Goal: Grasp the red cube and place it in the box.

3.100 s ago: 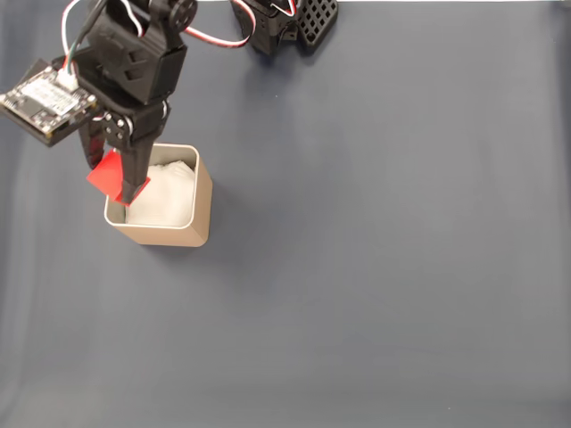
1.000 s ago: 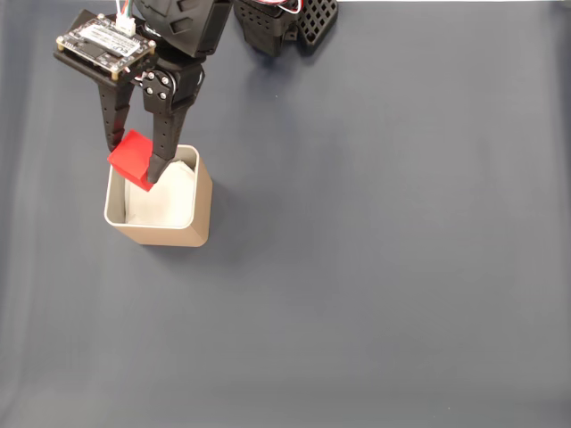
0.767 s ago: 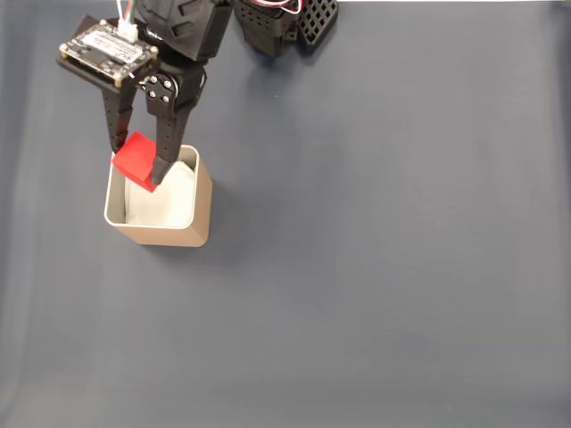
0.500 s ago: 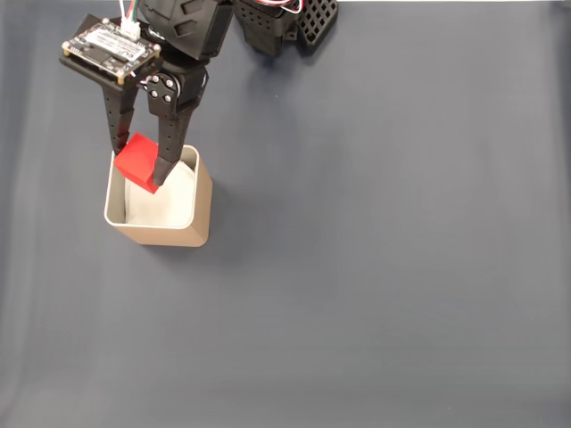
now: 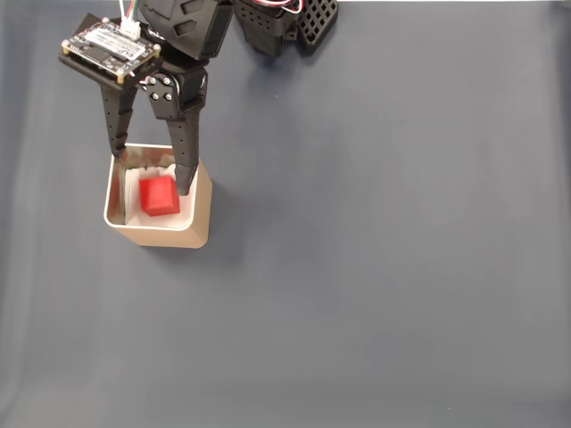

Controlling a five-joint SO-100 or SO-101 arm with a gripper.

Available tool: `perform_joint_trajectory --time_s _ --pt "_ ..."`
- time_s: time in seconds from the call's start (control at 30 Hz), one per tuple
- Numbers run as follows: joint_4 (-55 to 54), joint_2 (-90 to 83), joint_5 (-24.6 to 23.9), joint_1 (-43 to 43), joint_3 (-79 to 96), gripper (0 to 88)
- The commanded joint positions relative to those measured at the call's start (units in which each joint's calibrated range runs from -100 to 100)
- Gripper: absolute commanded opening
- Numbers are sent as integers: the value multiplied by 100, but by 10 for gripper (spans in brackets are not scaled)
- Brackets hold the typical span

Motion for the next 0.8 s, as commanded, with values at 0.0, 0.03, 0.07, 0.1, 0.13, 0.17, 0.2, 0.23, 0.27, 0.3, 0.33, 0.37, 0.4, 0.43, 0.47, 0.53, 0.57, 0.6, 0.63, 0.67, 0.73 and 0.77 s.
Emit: perform_joint_trajectory --time_s 0.0,0.03,0.07,0.1,0.13,0.17,0.2,0.23,0.27,0.3,0.33,0.37,0.4,0.43,0.47,0.53,0.57,0.6,0.63,0.67,0.73,0.77 --pt "-132 -170 -98 55 -78 322" --pt "-149 -162 -98 55 -78 322" --pt "-165 -162 -98 55 -78 322" --pt "-190 -153 -98 55 -69 323" --pt "-198 -144 -103 55 -69 323" --pt "-214 -144 -103 55 -69 323" --pt "-214 -144 -103 55 -69 323" --pt "-214 -144 -107 48 -69 323" --pt "-222 -144 -112 48 -69 323" --pt "-222 -144 -117 48 -69 323" --pt "-222 -144 -122 48 -60 323" --pt "-222 -144 -122 41 -60 322" --pt "-239 -144 -122 41 -60 321" --pt "-247 -144 -122 34 -51 319" --pt "-263 -144 -122 27 -51 316" --pt "-296 -144 -137 12 -51 294" --pt "-337 -144 -151 -2 -51 267" --pt "-395 -153 -171 -23 -51 234" --pt "-452 -153 -195 -51 -51 197" --pt "-485 -153 -186 -87 -51 151" --pt "-534 -188 -161 -179 -51 57" --pt "-575 -205 -171 -236 -51 11"
